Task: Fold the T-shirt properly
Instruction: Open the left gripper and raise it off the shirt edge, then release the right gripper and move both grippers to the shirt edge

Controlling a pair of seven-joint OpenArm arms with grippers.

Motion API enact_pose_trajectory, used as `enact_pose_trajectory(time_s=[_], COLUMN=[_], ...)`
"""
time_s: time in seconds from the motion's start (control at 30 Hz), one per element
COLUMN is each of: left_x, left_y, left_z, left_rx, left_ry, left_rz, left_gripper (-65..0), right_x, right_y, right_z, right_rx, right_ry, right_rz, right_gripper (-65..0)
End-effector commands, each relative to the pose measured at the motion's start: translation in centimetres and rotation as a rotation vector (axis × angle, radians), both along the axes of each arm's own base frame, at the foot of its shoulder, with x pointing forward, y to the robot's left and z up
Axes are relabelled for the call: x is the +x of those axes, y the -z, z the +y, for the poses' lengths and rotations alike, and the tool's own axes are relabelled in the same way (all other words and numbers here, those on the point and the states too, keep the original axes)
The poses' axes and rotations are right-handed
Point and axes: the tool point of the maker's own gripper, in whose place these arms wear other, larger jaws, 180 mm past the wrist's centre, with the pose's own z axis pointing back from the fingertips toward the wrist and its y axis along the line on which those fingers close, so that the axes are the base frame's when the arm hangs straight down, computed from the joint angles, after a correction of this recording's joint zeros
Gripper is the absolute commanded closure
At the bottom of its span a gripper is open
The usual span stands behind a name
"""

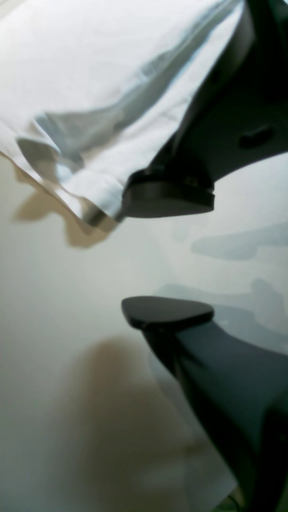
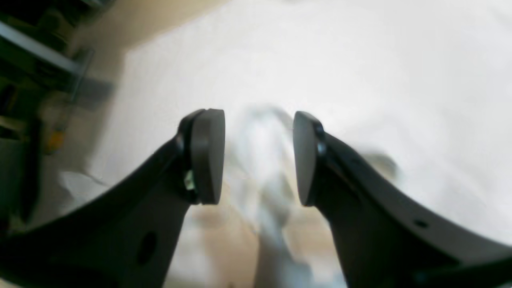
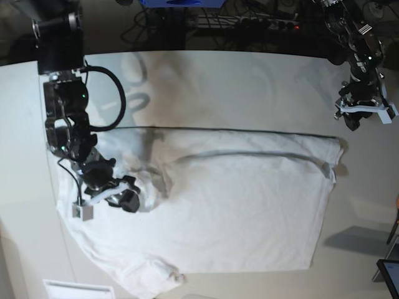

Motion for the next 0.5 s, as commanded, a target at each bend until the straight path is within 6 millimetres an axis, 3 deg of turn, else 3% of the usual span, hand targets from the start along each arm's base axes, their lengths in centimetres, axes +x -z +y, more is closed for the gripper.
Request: enact_pose_trajectory(time_s=[0.0,0.07,0.17,0.23,0.27,0.47], left_x=[0.7,1.5,3.5,4.9,5.0,6.5], left_y=[-1.5,-1.4,-1.5,-1.4,-1.2,-0.4], left_z=[0.4,-0.6,-3.5,-5.4,-6.1,-7.6], left_rx=[0.033,0.032,0.058,0.068,0.077,0.223], left_ry=[0.013,0.059,0.222,0.311,0.334,0.362], left_rz=[-0.04,-0.04,-0.027,-0.024,-0.012,0.051], left_gripper=[-30.7,-28.2,-13.4,-2.5,0.0,0.0], right_x=[-0.3,-2.3,-4.7,-6.1,-6.7,-9.0], right_y=[-1.5,-0.5,-0.1,0.0,0.0,0.7], right_z=[1.3,2.3,5.0,6.3,7.0,11.4], right_rx=[0.022,0.017,0.008,-0.007,-0.01,-0.003], right_ry=[-0.042,-0.095,-0.188,-0.245,-0.272,-0.395], right_rz=[-0.037,0.022,0.037,0.038,0.038,0.05], right_gripper=[-24.1,-21.8,-14.4,-5.1,-2.0,-0.9])
